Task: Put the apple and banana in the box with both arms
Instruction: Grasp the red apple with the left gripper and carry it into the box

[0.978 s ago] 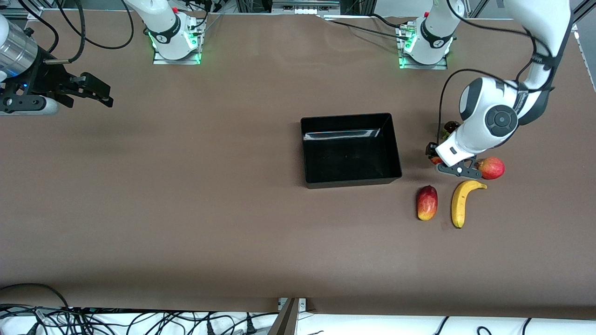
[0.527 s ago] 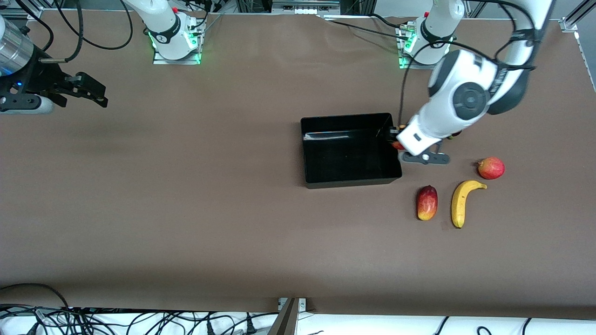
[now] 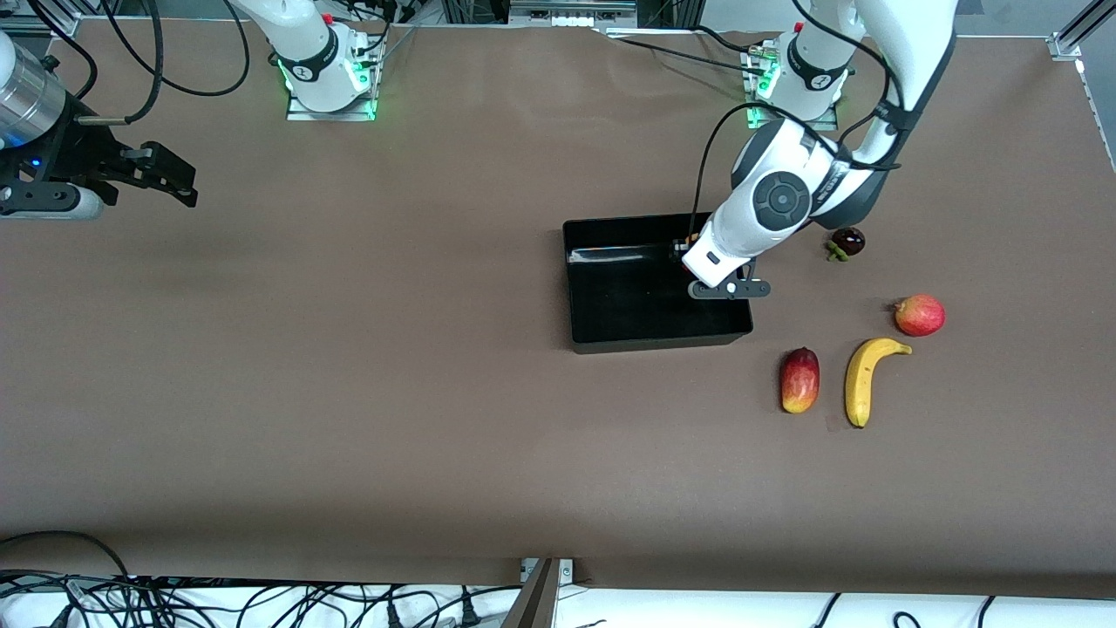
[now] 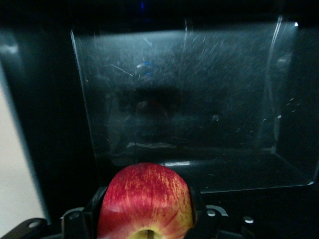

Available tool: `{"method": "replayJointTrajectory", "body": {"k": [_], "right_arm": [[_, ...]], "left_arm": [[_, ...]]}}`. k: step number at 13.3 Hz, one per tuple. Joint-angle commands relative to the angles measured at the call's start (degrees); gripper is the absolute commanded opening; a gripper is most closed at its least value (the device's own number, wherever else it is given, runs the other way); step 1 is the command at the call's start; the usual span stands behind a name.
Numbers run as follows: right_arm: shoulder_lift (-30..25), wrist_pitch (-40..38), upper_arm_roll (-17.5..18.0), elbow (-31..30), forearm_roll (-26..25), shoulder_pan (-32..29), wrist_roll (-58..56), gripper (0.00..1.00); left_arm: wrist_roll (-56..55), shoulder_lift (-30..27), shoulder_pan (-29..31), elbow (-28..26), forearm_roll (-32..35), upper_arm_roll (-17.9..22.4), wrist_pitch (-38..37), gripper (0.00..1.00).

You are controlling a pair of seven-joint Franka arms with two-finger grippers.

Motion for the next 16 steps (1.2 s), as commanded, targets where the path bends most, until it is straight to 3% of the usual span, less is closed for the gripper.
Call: {"method": "replayJointTrajectory", "body": {"k": [1,7,8,9,10,13,16], "right_arm": [[0.8,-0.2,0.4,1.7,-0.5,-0.3,0.2,1.00],[0.9,3.0,0.2,1.7,-0.8,-0.7,0.1,1.00],[0.9,2.9,0.2,1.7,-0.7,-0.7,0.1,1.00],[0.9,2.9,0.2,1.7,-0.6,-0.6,0.1,1.00],[0.9,2.9,0.2,1.7,-0.5,-0.6,0.1,1.00],[0.9,2.7,0.2,1.6,-0.5,-0.6,0.2,1.00],[0.9,2.5,0.2,1.6,-0.5,-0.5,0.2,1.00]], "left_arm": [[-2.2,1.7,-0.1,-2.4,3.4,0.1,4.3,0.36],[-6.3,6.0,-2.9,-2.6,6.0,0.3,9.0,0.42],[-6.3,5.9,-2.7,-2.6,6.1,0.3,8.9,0.52],[-6.3,5.8,-2.7,-2.6,6.1,0.3,8.9,0.80],[-6.3,5.6,-2.4,-2.5,6.1,0.3,8.9,1.00],[-6.2,2.8,-1.9,-1.9,6.1,0.4,6.5,1.00],[-5.6,-2.1,-1.1,4.1,6.1,0.3,-4.3,1.00]]}}
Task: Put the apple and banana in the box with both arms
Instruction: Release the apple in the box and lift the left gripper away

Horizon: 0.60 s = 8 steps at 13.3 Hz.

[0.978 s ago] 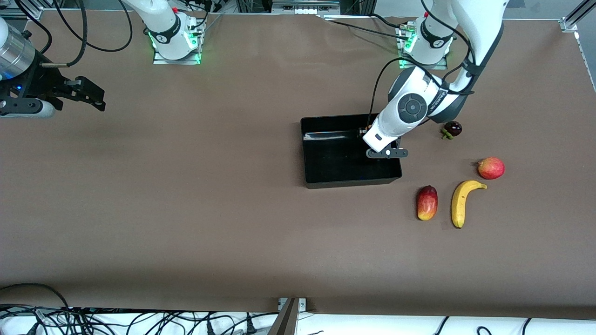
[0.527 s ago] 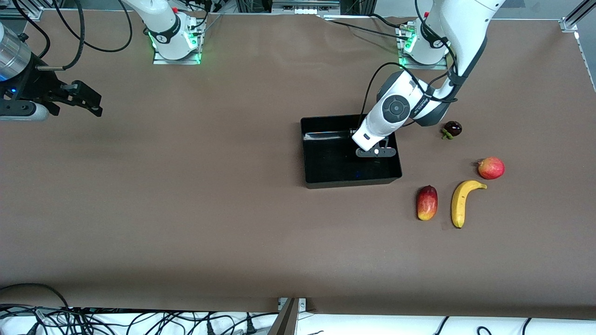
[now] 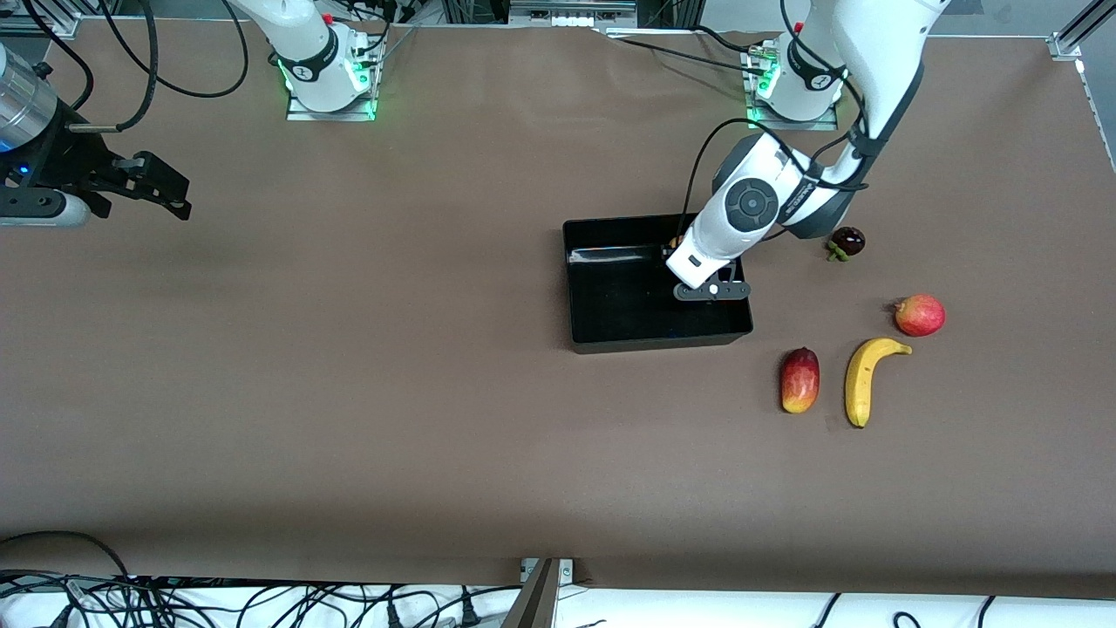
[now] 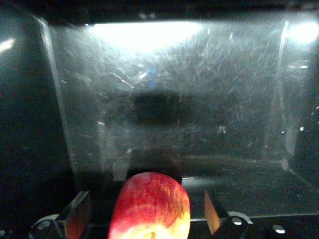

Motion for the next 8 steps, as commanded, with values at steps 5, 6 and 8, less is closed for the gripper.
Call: {"method": "replayJointTrajectory", "body": {"k": [5,6,8], "right_arm": [[0.6,-0.9,0.4,1.3,-0.4,-0.2,0.2,1.00],[0.6,-0.9,0.4,1.3,-0.4,-0.2,0.2,1.00],[0.6,-1.0,0.4,1.3,-0.4,-0.2,0.2,1.00]], "left_arm": [[9.7,-5.6,7.5,17.4,9.5,0.0,-27.8,1.00],[14.8,-5.2,10.1,17.4,13.7,-0.1,-27.5,1.00],[26.3,-2.6,16.1,17.7,17.1,-0.2,-24.6,1.00]]}}
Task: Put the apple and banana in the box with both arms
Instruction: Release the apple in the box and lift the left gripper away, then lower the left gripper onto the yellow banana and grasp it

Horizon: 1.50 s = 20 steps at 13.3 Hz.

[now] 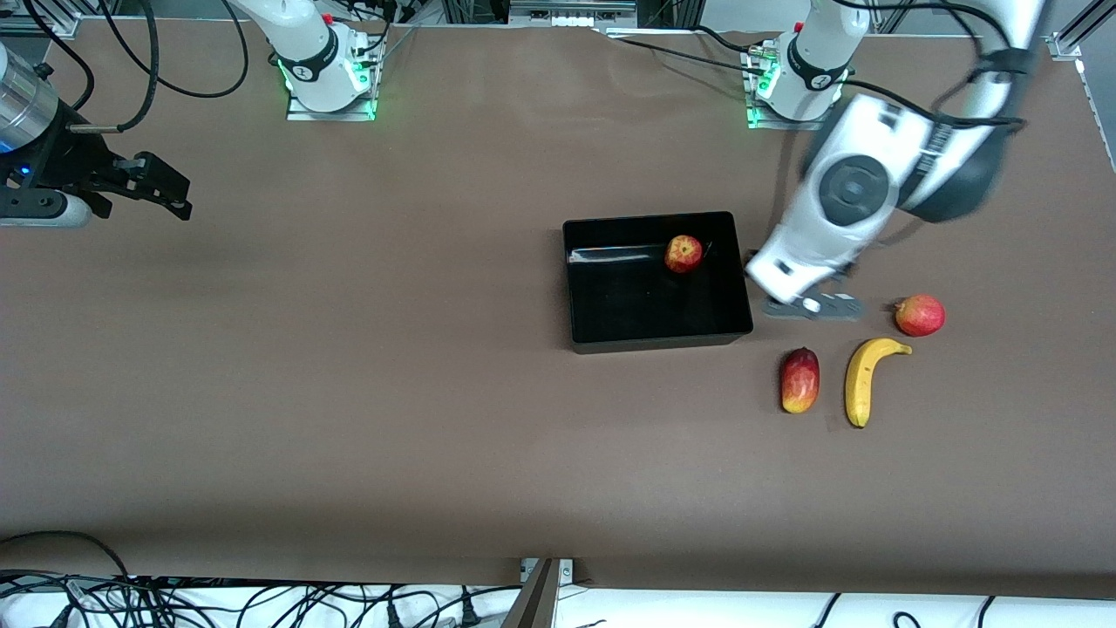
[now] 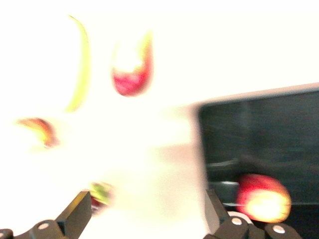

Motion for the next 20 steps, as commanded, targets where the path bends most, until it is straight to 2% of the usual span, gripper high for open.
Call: {"method": "replayJointTrajectory", "body": {"k": [1,3,6,8,10,12,13,15,17,18,20], "right_arm": [[0.5,-1.0,0.3,1.3,-0.4,-0.2,0.2,1.00],[0.5,-1.0,0.3,1.3,-0.4,-0.3,0.2,1.00],[0.5,-1.0,0.3,1.3,-0.4,-0.3,0.2,1.00],[0.5,-1.0,0.3,1.3,-0.4,-0.3,0.2,1.00],[0.5,-1.0,0.3,1.3,-0.4,-0.3,0.2,1.00],[0.5,-1.0,0.3,1.3,-0.4,-0.3,0.2,1.00],[0.5,-1.0,0.3,1.3,-0.4,-0.3,0.2,1.00],[0.5,-1.0,0.3,1.3,-0.4,-0.3,0.1,1.00],[0.5,-0.9,0.3,1.3,-0.4,-0.3,0.1,1.00],[0.5,-0.9,0.3,1.3,-0.4,-0.3,0.1,1.00],[0.5,-0.8,0.3,1.3,-0.4,-0.3,0.1,1.00]], "left_arm": [[14.7,5.0,6.9,0.8,3.1,-0.5,4.6,1.00],[24.6,9.4,12.7,1.1,3.1,-0.6,11.0,1.00],[34.8,15.4,16.7,1.3,3.3,-0.3,23.2,1.00],[36.1,18.4,17.6,1.3,5.2,0.4,28.6,1.00],[36.2,20.2,17.9,1.3,8.8,0.5,30.3,1.00],[36.2,22.3,18.6,1.3,9.7,0.6,33.3,1.00],[36.2,23.2,18.8,1.3,9.7,0.6,33.8,0.93],[36.3,23.6,19.1,1.1,9.7,0.6,33.8,0.40],[36.3,24.1,19.1,1.1,9.7,0.6,33.7,0.09],[36.3,24.1,19.1,1.1,9.7,0.6,33.4,0.02],[36.5,23.4,19.2,1.6,9.7,0.5,33.2,0.00]]}}
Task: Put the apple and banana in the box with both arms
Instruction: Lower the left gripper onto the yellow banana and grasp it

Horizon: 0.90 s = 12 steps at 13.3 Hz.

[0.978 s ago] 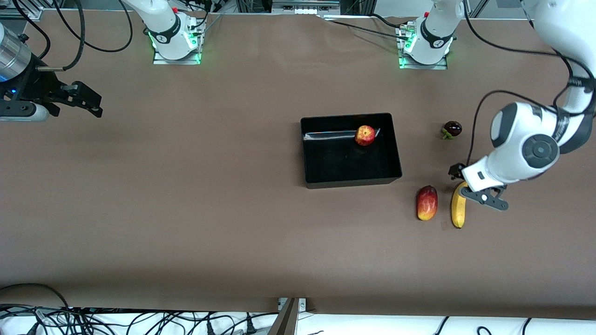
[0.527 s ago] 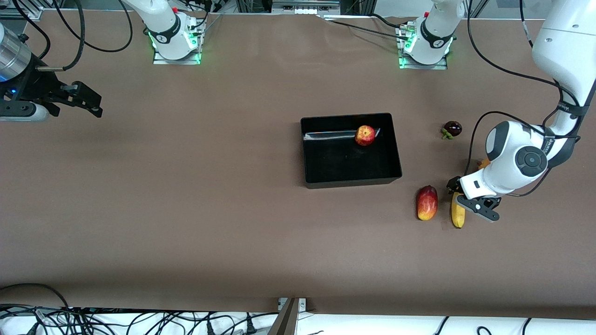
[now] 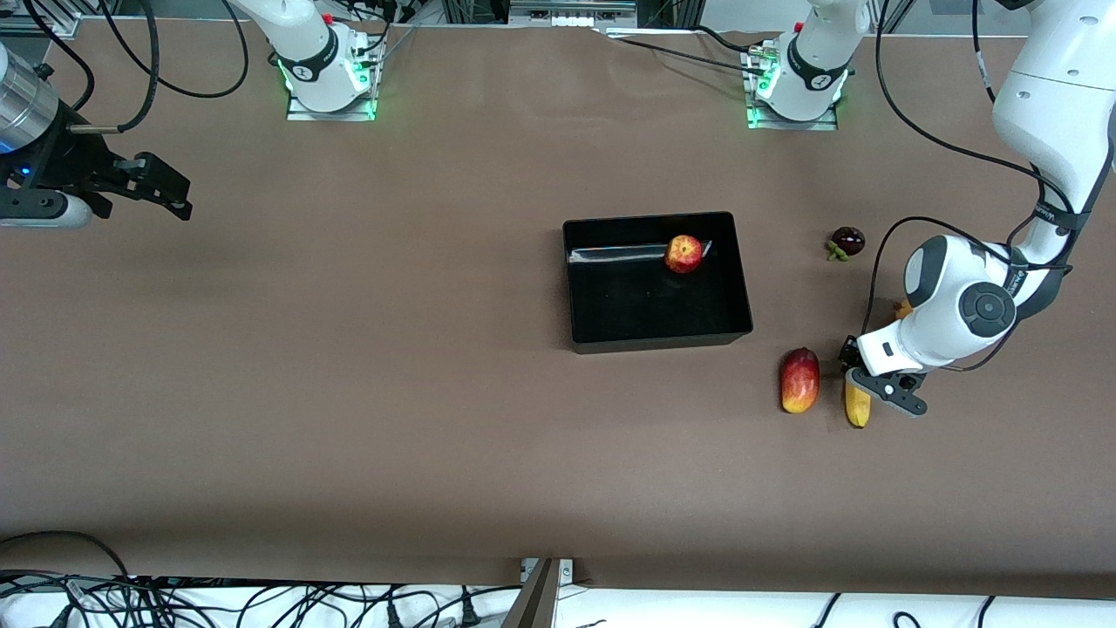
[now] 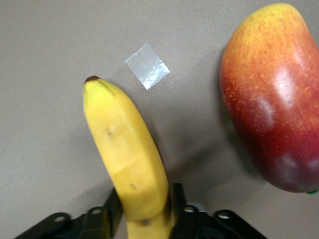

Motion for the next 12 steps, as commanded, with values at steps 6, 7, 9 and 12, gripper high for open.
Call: {"method": "replayJointTrajectory", "body": {"k": [6,7,9,12], "right_arm": [[0.5,-0.9,0.3,1.3,-0.4,-0.3,0.1,1.00],[0.5,-0.9,0.3,1.3,-0.4,-0.3,0.1,1.00],[0.5,-0.9,0.2,1.3,-0.4,-0.3,0.1,1.00],[0.5,-0.8,0.3,1.3,-0.4,-0.3,0.1,1.00]], "left_arm": [[-2.6,-5.7,-0.3,12.5,-3.1,-8.5,-23.3,0.06],[-6.1,-5.6,-1.4,16.2,-5.6,-10.5,-29.8,0.06],[-15.2,-5.5,-6.2,20.8,-8.8,-11.1,-36.7,0.06],[-30.3,-5.5,-11.9,21.5,-14.8,-11.3,-37.8,0.06]]}}
